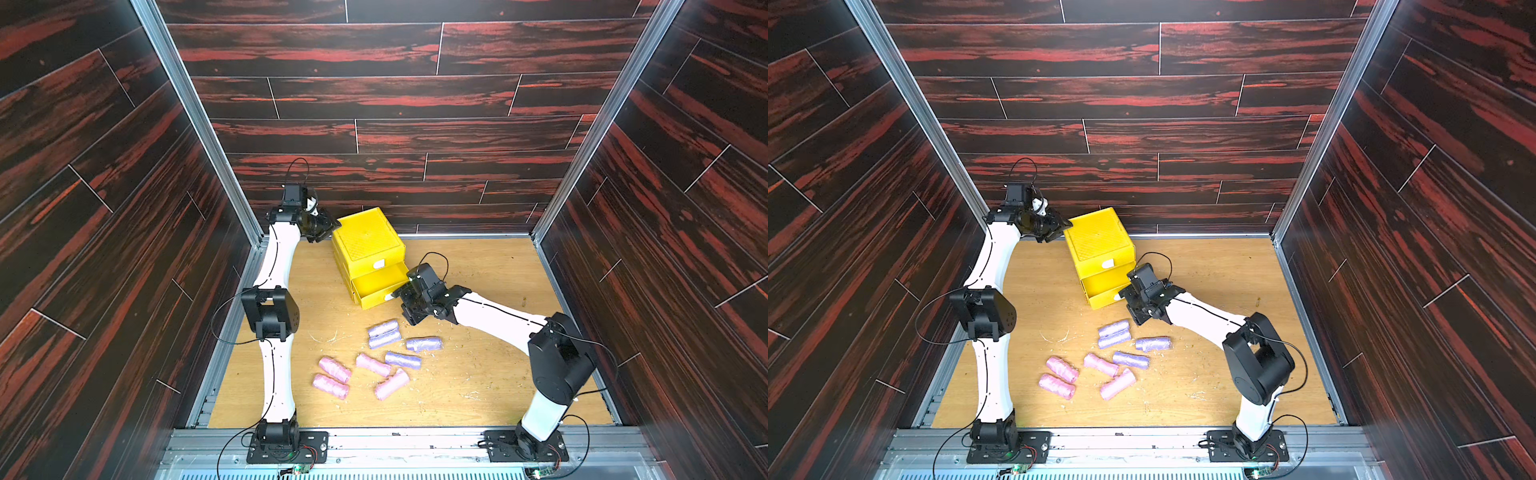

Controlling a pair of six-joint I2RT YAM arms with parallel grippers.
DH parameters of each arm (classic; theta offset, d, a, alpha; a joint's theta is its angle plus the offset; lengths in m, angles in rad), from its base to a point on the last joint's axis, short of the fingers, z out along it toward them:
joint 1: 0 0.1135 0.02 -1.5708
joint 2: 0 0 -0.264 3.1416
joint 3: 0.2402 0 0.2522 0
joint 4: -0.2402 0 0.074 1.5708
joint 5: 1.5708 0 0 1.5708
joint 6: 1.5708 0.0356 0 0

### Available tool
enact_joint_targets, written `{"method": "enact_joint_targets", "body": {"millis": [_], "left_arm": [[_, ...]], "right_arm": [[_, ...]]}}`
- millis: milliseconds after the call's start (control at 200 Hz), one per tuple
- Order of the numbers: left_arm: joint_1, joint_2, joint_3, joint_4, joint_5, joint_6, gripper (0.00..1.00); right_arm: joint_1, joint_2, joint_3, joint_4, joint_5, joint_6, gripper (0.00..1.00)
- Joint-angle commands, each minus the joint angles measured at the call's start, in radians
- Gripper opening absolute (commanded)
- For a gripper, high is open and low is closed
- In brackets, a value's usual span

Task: Sort the rolls of trash bags by color and place them into the drawer
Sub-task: Open the drawer in the storage box.

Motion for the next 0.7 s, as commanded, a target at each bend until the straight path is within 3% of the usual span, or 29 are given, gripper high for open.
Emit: {"method": "enact_joint_targets", "body": {"millis": [0,261,386,456,696], "left_arm": [[-0.036,0.059,-0.044,-0.154,0.010,0.026,0.48],[-0.036,0.059,-0.044,-0.154,0.010,0.028,0.48],[-0.037,0.059,-0.044,-0.154,0.009,0.028,0.48],[-0.037,0.059,-0.045,-0.156,0.008,0.029,0.49],[-0.037,0.059,-0.043,-0.156,0.010,0.029,0.49]], "right_arm": [[-0.003,-0.027,-0.043,-0.025,-0.010,-0.021,0.72],[-0.003,-0.088,-0.054,-0.002,0.027,-0.048,0.72],[-0.003,-0.093,0.025,-0.043,0.062,-0.060,0.85],[-0.003,-0.071,0.081,-0.071,0.077,-0.055,0.98],[-0.014,0.113,0.305,-0.181,0.033,-0.026,0.98]]}}
